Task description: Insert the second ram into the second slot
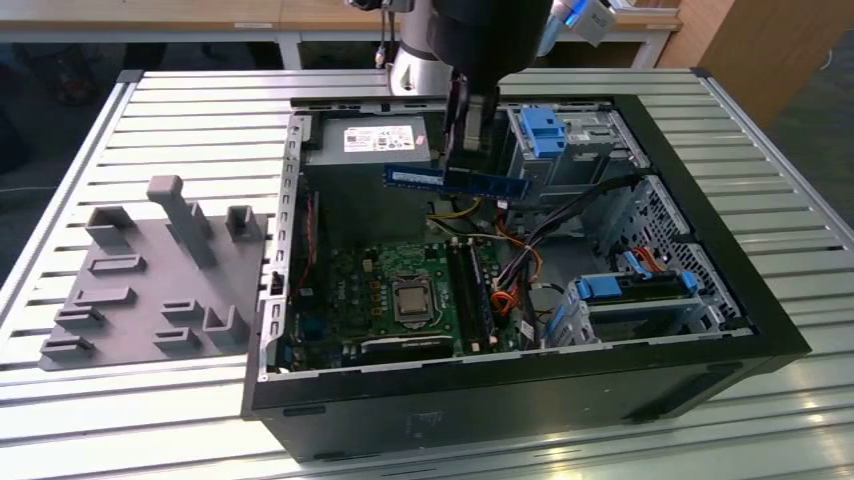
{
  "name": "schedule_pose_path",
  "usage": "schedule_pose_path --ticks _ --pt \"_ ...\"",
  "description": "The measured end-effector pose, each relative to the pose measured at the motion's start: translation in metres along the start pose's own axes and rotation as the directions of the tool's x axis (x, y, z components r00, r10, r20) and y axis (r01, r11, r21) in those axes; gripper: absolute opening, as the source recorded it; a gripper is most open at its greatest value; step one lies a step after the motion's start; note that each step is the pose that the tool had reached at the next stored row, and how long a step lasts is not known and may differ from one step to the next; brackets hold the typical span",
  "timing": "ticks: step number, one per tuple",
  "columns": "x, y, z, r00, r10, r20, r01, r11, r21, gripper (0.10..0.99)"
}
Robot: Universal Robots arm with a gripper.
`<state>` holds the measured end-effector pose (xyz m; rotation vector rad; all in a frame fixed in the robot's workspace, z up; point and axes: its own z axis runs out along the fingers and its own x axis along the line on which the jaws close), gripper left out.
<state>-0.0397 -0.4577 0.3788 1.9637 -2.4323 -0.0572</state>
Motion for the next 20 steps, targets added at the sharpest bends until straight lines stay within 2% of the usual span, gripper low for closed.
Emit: schedule_pose_path --ticks 7,13,20 --pt "0.0000 0.0000 0.0001 0.9965 0.084 0.0032 -0.084 0.9965 0.001 0.137" --pt "0.0000 0.0000 0.0002 0.9886 0.150 0.0058 -0.150 0.9887 0.001 0.137" --pt "0.0000 0.0000 0.0004 0.9662 0.257 0.0083 -0.258 0.9663 0.002 0.137"
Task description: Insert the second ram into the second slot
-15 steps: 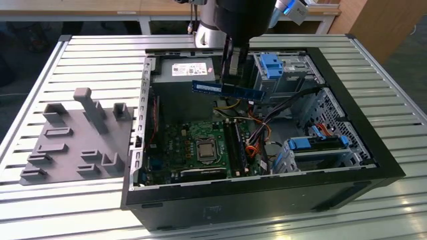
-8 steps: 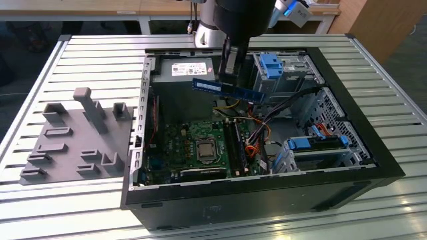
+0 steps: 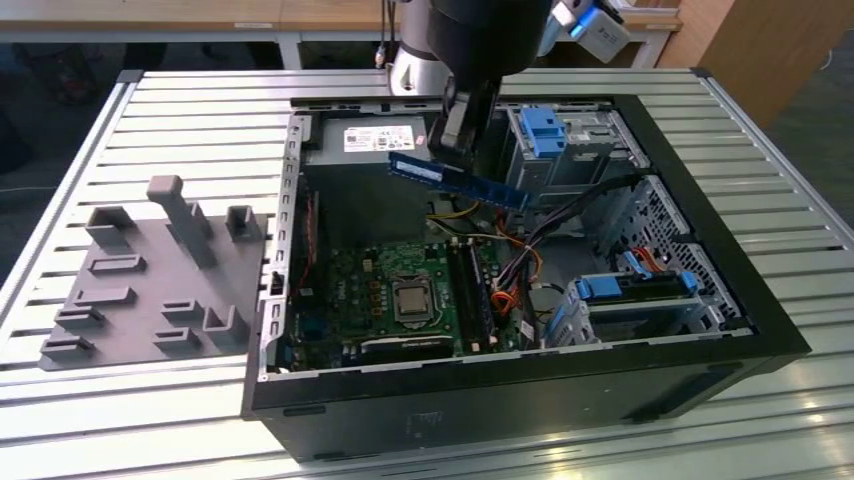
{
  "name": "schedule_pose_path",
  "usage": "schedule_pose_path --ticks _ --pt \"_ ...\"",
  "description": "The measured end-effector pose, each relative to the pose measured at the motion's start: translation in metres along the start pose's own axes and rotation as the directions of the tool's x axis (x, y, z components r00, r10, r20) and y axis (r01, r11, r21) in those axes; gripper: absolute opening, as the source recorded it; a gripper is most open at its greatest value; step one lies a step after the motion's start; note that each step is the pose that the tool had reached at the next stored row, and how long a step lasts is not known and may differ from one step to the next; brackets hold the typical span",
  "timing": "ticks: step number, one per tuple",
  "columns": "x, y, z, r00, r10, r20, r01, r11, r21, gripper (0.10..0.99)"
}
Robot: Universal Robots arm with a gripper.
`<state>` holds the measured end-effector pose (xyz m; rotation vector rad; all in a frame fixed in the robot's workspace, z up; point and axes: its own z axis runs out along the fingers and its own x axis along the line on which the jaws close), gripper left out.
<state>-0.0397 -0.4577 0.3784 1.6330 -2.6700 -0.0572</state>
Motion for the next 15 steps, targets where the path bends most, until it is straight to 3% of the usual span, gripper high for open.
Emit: schedule_pose_path --ticks 8,15 --pt "0.0000 0.0000 0.0002 0.9953 0.097 0.0036 -0.097 0.9953 0.001 0.137" --pt "0.0000 0.0000 0.0003 0.9873 0.159 0.0060 -0.159 0.9873 0.001 0.137"
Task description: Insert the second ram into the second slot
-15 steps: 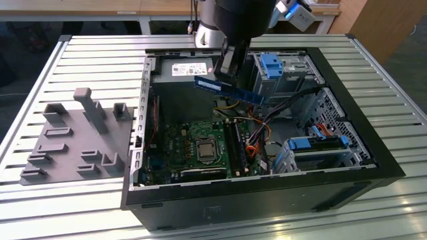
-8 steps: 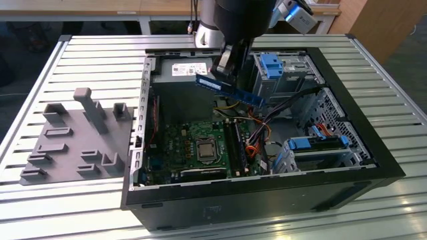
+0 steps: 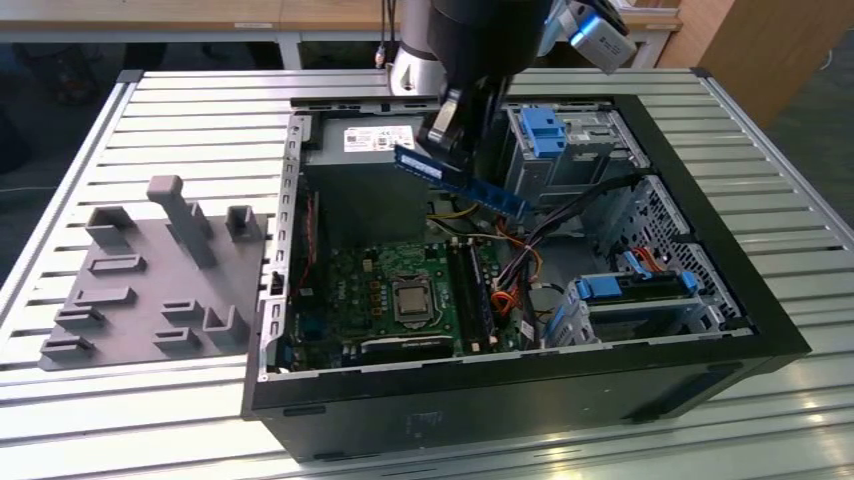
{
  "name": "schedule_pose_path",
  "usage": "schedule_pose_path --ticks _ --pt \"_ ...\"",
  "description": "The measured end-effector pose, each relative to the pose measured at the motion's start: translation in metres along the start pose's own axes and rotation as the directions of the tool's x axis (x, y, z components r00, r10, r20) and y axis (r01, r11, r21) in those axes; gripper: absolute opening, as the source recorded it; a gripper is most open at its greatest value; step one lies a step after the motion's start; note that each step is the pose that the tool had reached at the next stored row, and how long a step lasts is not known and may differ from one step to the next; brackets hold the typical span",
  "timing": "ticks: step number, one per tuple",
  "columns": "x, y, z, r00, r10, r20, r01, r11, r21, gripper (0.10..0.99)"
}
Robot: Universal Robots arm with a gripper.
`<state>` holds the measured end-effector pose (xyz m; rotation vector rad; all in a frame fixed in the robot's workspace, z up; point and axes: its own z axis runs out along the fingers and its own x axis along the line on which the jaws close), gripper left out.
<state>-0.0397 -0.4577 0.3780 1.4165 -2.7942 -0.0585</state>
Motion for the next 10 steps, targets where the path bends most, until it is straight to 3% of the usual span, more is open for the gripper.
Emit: schedule_pose_path --ticks 10 --pt "0.0000 0.0000 0.0002 0.9961 0.089 0.0032 -0.089 0.9961 0.001 0.137"
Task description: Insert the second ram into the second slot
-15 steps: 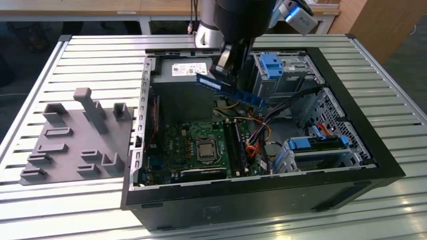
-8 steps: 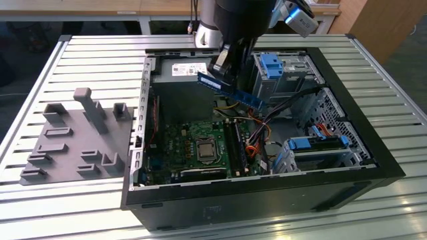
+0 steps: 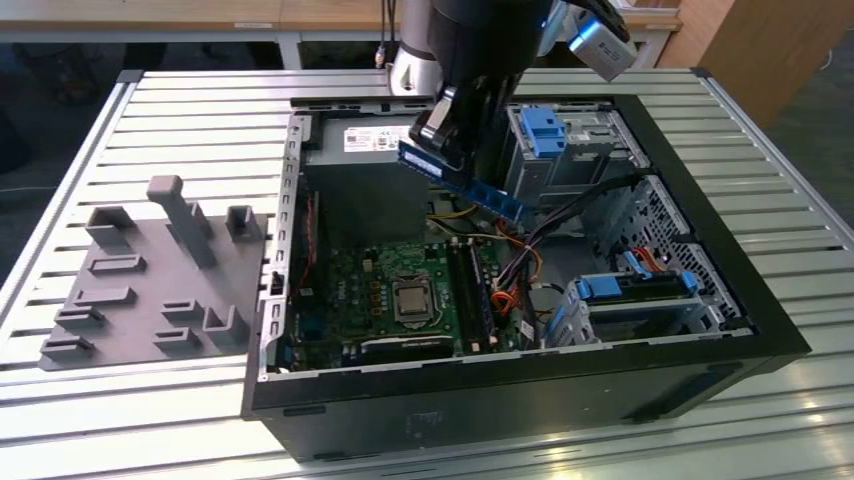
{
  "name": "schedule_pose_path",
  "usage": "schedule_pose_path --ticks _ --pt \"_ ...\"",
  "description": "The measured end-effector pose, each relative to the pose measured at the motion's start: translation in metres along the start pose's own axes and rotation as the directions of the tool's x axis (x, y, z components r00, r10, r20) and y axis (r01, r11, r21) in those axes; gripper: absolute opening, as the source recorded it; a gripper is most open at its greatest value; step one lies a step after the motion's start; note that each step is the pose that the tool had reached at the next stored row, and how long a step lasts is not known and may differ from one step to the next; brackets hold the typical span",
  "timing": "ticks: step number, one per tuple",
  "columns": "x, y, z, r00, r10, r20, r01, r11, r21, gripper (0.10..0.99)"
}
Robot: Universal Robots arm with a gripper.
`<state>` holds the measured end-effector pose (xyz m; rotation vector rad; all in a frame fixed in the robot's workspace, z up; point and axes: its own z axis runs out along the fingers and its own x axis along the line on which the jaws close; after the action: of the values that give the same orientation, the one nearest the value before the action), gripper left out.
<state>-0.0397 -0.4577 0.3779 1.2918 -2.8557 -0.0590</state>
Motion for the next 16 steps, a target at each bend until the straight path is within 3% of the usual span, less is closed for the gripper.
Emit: schedule_pose_path --ticks 8,16 --pt "0.0000 0.0000 0.0001 0.9973 0.073 0.0028 -0.073 0.9973 0.001 0.137" --pt "0.0000 0.0000 0.0004 0.9884 0.152 0.0058 -0.152 0.9884 0.001 0.137"
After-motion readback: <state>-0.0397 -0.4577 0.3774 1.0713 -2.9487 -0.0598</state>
